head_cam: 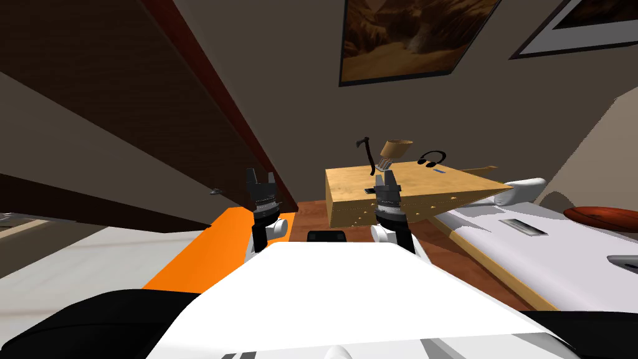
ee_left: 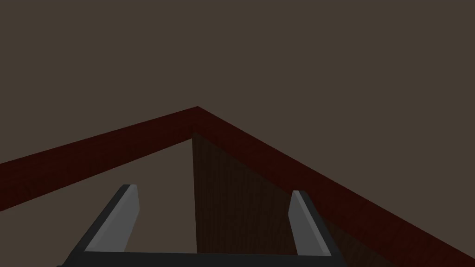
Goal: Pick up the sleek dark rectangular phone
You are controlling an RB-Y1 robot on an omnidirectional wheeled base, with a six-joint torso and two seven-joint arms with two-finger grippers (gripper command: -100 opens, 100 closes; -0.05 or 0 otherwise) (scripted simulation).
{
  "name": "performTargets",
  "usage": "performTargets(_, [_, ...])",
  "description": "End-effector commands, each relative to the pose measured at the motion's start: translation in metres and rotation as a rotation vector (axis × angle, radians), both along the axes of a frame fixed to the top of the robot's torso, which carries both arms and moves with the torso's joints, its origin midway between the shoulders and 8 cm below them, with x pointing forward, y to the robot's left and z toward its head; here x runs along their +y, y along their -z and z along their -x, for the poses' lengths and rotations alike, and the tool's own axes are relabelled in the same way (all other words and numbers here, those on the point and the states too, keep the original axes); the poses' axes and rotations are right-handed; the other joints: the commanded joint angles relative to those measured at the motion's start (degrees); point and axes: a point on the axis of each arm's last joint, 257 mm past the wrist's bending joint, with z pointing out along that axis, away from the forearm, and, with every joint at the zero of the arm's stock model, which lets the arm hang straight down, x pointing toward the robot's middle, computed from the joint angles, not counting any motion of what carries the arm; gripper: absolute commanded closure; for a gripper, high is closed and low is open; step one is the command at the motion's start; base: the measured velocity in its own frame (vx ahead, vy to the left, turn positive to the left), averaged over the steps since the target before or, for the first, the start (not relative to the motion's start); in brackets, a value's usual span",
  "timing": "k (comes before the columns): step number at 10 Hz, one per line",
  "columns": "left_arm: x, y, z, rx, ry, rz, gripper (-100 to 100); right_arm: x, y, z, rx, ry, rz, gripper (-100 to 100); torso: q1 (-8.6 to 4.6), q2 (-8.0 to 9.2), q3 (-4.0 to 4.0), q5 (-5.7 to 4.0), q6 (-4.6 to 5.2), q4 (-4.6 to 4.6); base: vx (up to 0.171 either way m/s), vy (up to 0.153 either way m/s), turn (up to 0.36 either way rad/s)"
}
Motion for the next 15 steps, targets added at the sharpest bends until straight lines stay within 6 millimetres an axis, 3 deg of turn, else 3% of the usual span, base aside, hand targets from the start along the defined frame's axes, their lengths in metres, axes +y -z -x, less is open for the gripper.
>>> performTargets(1, [0.0, 0.0, 0.0, 0.0, 0.0, 0.0, 0, 0.004, 0.012, -0.002, 0.037, -0.013, 0.049, -100, 0.0, 0.0, 0.0, 0.0, 0.0, 0.0, -0.04, 0.023, -0.068])
performTargets(4, [0.0, 0.0, 0.0, 0.0, 0.0, 0.0, 0, 0.01, 0.043, -0.006, 0.121, -0.034, 0.148, -100, 0.12, 0.32, 0.18, 0.03, 0.01, 0.07, -0.079, 0.04, -0.068])
performTargets(5, [0.0, 0.0, 0.0, 0.0, 0.0, 0.0, 0, 0.011, 0.044, -0.006, 0.122, -0.037, 0.153, -100, 0.14, 0.34, 0.2, 0.03, 0.01, 0.07, -0.05, 0.035, -0.022])
performTargets(7, [0.0, 0.0, 0.0, 0.0, 0.0, 0.0, 0, 0.013, 0.074, -0.007, 0.197, -0.054, 0.237, -100, 0.1, 0.23, 0.13, 0.02, 0.0, 0.05, -0.066, 0.038, -0.05])
performTargets(8, [0.0, 0.0, 0.0, 0.0, 0.0, 0.0, 0, 0.014, 0.074, -0.007, 0.199, -0.058, 0.244, -100, 0.17, 0.3, 0.17, 0.03, 0.01, 0.06, -0.052, 0.039, -0.023])
performTargets(10, [0.0, 0.0, 0.0, 0.0, 0.0, 0.0, 0, 0.014, 0.11, -0.005, 0.284, -0.076, 0.335, -100, 0.12, 0.2, 0.12, 0.03, 0.01, 0.05, -0.055, 0.038, -0.036])
performTargets(11, [0.0, 0.0, 0.0, 0.0, 0.0, 0.0, 0, 0.015, 0.11, -0.005, 0.286, -0.083, 0.347, -100, 0.14, 0.25, 0.15, 0.03, 0.0, 0.05, -0.054, 0.037, -0.018])
performTargets(13, [0.0, 0.0, 0.0, 0.0, 0.0, 0.0, 0, 0.013, 0.151, 0.002, 0.378, -0.104, 0.442, -100, 0.15, 0.2, 0.12, 0.03, 0.0, 0.05, -0.055, 0.053, -0.017])
performTargets(14, [0.0, 0.0, 0.0, 0.0, 0.0, 0.0, 0, 0.013, 0.152, 0.002, 0.381, -0.114, 0.459, -100, 0.21, 0.24, 0.14, 0.04, 0.0, 0.05, -0.047, 0.042, -0.013])
performTargets(15, [0.0, 0.0, 0.0, 0.0, 0.0, 0.0, 0, 0.011, 0.174, 0.008, 0.428, -0.126, 0.509, -100, 0.16, 0.19, 0.12, 0.04, -0.01, 0.05, -0.041, 0.035, 0.005])
